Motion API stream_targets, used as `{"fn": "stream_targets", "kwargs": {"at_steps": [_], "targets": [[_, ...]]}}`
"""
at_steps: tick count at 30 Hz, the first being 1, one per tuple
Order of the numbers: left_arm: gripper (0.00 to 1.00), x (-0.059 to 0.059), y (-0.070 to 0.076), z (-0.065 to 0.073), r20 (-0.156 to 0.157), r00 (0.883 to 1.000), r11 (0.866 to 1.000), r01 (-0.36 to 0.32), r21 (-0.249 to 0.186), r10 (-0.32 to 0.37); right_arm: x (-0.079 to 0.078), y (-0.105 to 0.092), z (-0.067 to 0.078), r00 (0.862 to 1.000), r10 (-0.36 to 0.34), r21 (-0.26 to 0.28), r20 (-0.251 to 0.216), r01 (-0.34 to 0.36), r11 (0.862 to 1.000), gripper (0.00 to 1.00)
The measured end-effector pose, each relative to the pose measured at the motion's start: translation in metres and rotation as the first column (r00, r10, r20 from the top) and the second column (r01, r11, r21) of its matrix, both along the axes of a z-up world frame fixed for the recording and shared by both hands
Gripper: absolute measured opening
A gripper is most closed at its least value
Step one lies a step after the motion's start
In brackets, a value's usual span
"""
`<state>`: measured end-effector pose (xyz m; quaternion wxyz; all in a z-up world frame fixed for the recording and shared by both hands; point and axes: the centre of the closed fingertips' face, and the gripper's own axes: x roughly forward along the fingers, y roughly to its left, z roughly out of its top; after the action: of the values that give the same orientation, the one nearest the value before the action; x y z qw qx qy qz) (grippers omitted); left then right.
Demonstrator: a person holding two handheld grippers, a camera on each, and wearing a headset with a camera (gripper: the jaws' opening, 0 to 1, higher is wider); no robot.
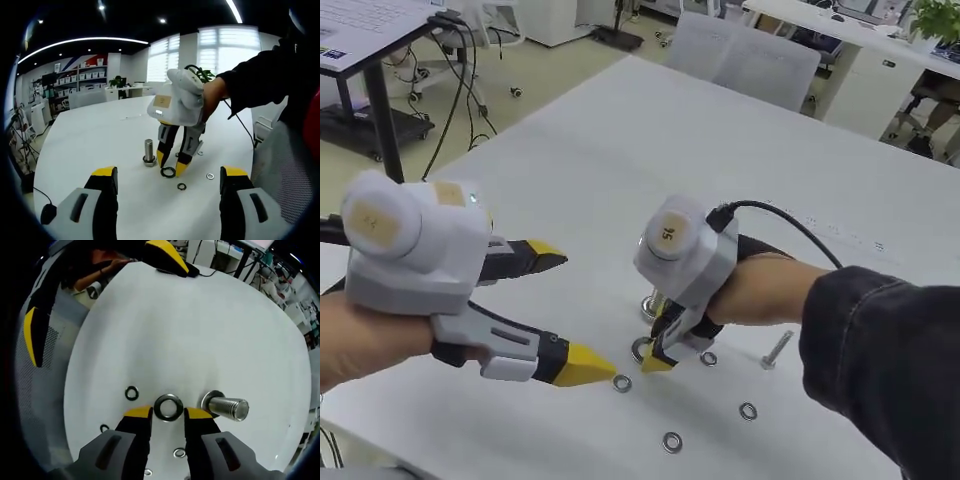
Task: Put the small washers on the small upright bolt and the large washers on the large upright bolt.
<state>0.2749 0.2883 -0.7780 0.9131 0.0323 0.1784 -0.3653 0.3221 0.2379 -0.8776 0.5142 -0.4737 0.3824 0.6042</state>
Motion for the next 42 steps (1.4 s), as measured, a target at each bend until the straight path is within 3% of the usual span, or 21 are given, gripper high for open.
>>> {"fn": "stream_targets", "kwargs": {"at_steps": [25,34,42], "targets": [[0.85,0.003,0.001,-0.005,0.018,1.0,0.997,-0.01,0.072,0.009,0.0,-0.004,0.0,0.999,-0.035,-0.005,-0.023,0.035,0.999,0.24],[0.84,0.005,0.002,-0.009,0.025,1.0,0.994,-0.014,0.104,0.011,0.007,-0.017,0.021,0.999,-0.045,0.012,0.003,0.045,0.999,0.24],[0.84,0.006,0.005,-0.008,0.036,0.999,0.992,-0.022,0.121,0.018,0.014,-0.029,0.059,0.997,-0.063,0.058,0.037,0.061,0.996,0.24]]}}
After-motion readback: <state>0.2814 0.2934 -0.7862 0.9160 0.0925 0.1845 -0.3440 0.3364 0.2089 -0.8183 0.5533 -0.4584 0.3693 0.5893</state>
